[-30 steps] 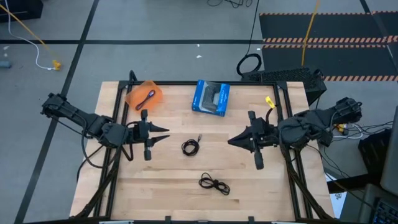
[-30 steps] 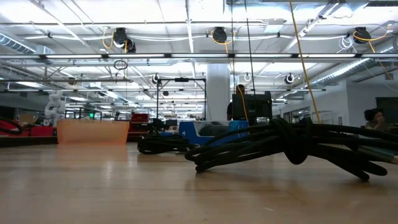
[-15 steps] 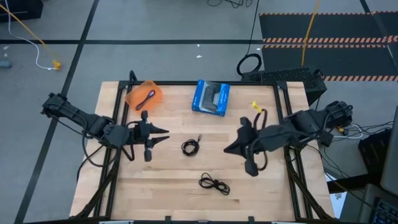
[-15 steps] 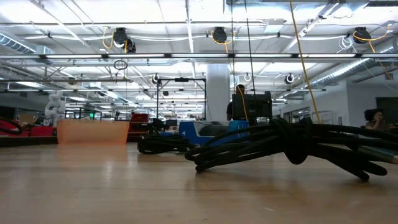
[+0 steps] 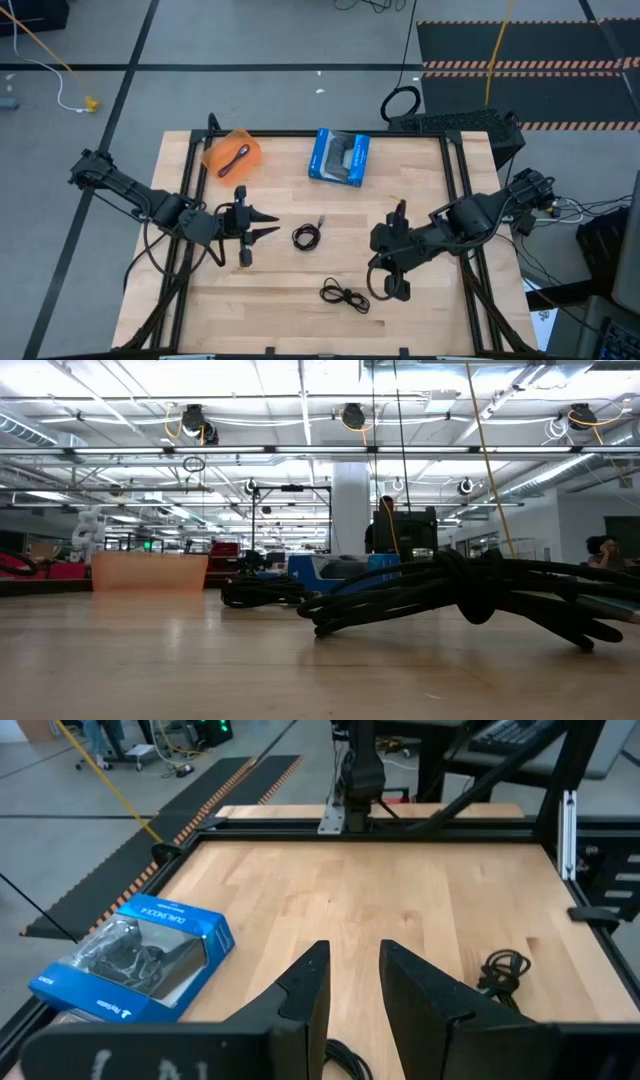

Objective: Pick and place USB-C Cables
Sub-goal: Put the bottom black charger cable into the orange bin

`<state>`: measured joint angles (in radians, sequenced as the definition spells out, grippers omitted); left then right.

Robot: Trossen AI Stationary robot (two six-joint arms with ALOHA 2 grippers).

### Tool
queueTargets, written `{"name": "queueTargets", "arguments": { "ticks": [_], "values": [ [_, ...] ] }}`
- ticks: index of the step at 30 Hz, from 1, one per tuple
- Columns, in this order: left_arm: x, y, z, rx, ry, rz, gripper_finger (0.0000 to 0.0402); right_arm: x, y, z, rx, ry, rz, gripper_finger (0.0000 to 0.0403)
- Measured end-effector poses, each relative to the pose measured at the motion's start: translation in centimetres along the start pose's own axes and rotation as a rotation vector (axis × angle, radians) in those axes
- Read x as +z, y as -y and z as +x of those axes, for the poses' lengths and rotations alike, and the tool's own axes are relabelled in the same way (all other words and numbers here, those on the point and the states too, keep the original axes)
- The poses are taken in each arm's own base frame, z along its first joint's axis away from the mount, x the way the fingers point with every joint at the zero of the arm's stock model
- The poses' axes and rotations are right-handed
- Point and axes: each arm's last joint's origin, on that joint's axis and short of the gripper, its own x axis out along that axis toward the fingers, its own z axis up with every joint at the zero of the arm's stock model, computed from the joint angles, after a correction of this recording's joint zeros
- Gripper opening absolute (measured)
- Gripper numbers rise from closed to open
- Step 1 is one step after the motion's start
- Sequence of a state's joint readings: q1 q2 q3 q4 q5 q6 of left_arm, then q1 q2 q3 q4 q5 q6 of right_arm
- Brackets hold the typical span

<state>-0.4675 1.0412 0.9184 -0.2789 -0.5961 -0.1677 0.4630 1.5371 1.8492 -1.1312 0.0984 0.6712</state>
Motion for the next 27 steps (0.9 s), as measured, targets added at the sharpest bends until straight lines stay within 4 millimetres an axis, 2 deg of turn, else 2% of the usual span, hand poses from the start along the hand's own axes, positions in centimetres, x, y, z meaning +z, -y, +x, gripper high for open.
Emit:
{"name": "queueTargets", "arguments": {
  "ticks": [10, 18, 27],
  "values": [
    [0.0, 0.0, 0.0, 0.002, 0.0, -0.002, 0.0092, -1.3, -0.5, 2.4, -0.04, -0.189, 0.008, 0.0],
    [0.0, 0.0, 0.0, 0.003, 0.0, -0.002, 0.0092, -2.1, -0.2, 4.7, -0.155, -0.324, 0.01, 0.0],
    [0.0, -0.1, 0.0, 0.003, 0.0, -0.002, 0.0092, -2.1, -0.2, 5.2, -0.162, -0.344, 0.007, 0.0]
  ]
}}
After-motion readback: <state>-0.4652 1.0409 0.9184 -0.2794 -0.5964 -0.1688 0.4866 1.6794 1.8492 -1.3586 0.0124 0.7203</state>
